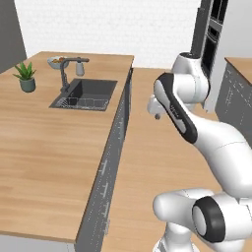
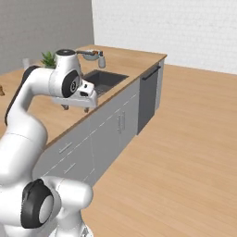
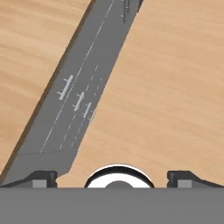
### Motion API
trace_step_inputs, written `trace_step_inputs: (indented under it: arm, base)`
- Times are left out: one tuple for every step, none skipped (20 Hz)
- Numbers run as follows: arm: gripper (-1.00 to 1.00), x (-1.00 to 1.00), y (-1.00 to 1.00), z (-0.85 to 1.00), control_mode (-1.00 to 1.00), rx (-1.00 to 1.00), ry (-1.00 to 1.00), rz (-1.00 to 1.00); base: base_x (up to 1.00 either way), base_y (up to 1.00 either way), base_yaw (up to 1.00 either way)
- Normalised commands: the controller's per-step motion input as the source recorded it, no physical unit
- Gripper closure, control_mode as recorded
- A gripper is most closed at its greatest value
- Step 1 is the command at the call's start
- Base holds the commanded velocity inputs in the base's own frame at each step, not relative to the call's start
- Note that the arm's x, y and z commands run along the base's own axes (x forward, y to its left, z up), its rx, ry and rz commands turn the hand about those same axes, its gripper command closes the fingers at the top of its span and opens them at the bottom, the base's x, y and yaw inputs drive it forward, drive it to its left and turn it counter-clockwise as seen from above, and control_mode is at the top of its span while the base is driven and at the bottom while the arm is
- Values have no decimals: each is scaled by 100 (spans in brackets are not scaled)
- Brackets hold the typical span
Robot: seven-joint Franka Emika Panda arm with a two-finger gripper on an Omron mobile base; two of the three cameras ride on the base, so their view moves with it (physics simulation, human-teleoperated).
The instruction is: Take a straw from the drawer in front and place it inside the glass cup on the dining counter.
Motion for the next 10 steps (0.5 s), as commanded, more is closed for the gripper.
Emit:
trace_step_inputs:
  arm:
    - [-100, -52, 26, 0, -100, 33, 0, -20]
    - [-100, -52, 5, 0, -100, 36, 0, -17]
    - [-100, -54, 0, 0, -100, 40, 0, -14]
    - [-100, -49, -4, 0, -100, 43, 0, -12]
    - [-100, -41, -19, 0, -100, 47, 0, -12]
    - [-100, -34, -39, -3, -100, 51, 0, -10]
    - [-100, -26, -54, -13, -100, 56, 0, -8]
    - [-100, -21, -64, -21, -100, 58, 0, -6]
    - [-100, -9, -60, -35, -100, 60, 0, -5]
    - [-100, 0, -48, -53, -100, 59, 0, -2]
  base:
    - [0, 0, 0]
    - [0, 0, 0]
    - [0, 0, 0]
    - [0, 0, 0]
    - [0, 0, 0]
    - [0, 0, 0]
    - [0, 0, 0]
    - [0, 0, 0]
    - [0, 0, 0]
    - [0, 0, 0]
